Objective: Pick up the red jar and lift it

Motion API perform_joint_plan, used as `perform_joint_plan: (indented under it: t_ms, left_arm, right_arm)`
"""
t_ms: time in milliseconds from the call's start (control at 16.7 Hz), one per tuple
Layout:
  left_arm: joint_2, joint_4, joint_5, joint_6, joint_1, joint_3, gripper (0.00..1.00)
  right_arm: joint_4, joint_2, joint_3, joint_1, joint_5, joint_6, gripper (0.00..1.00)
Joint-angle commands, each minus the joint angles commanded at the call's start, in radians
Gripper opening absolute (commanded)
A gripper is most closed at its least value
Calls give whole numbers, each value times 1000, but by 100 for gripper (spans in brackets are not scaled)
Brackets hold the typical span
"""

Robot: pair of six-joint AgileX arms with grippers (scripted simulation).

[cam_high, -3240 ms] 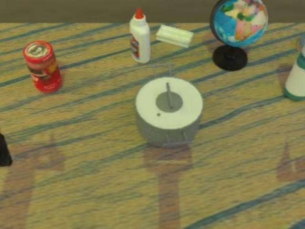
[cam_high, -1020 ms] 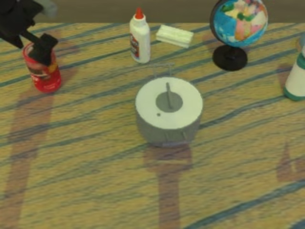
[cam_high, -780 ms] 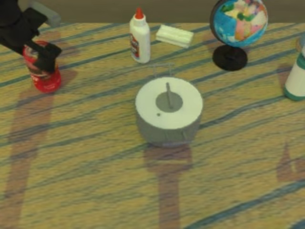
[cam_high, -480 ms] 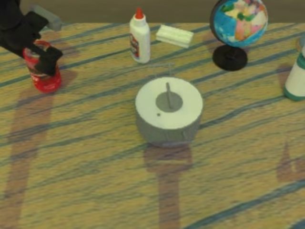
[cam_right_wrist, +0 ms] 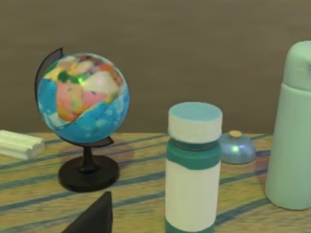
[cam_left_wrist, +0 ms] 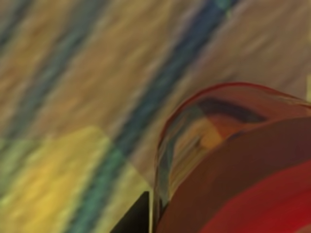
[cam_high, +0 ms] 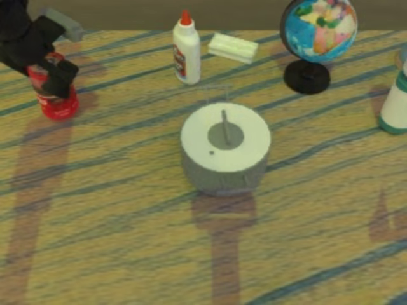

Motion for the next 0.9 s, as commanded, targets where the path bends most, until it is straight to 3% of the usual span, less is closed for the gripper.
perform_joint_plan:
  t_ms: [300, 900]
  left_arm:
    - [0, 0, 0, 0, 0, 0, 2]
    - [-4, 0, 0, 1, 3, -3, 0]
  right_arm:
    - [0, 0, 0, 0, 0, 0, 100]
    - [0, 0, 0, 0, 0, 0, 100]
